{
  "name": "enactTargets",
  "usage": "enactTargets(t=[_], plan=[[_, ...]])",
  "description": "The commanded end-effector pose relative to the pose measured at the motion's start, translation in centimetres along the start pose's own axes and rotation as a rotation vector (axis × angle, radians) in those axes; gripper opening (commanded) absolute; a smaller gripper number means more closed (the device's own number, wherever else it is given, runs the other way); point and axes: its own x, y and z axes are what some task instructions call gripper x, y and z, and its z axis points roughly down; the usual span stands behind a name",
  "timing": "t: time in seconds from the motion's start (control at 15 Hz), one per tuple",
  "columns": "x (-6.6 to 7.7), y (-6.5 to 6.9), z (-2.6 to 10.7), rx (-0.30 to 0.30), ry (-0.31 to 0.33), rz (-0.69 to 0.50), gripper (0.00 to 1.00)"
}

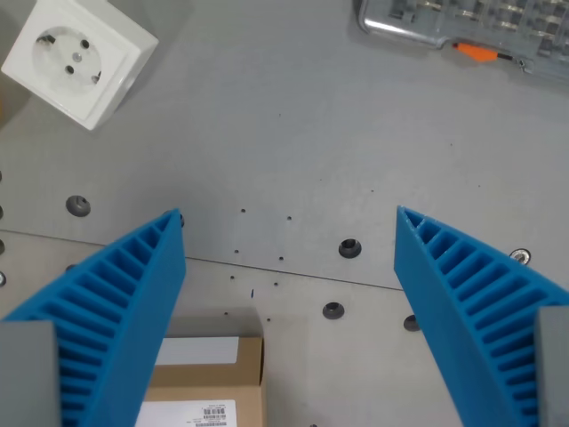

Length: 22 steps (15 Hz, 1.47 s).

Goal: Move above the white socket

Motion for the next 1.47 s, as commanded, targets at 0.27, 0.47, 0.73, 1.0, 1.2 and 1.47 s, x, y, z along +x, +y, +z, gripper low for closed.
enactTargets(t=[0.27,0.47,0.73,1.0,1.2,1.47], plan=[[0.3,-0.8,0.9,-0.005,0.035,-0.147,1.0],[0.5,-1.5,1.7,-0.005,0.052,-0.209,1.0],[0.7,-2.6,2.9,-0.011,0.078,-0.307,1.0],[0.8,-3.9,4.3,-0.017,0.098,-0.406,1.0],[1.0,-5.0,5.4,-0.022,0.102,-0.491,1.0],[1.4,-6.4,6.7,-0.027,0.094,-0.593,1.0]])
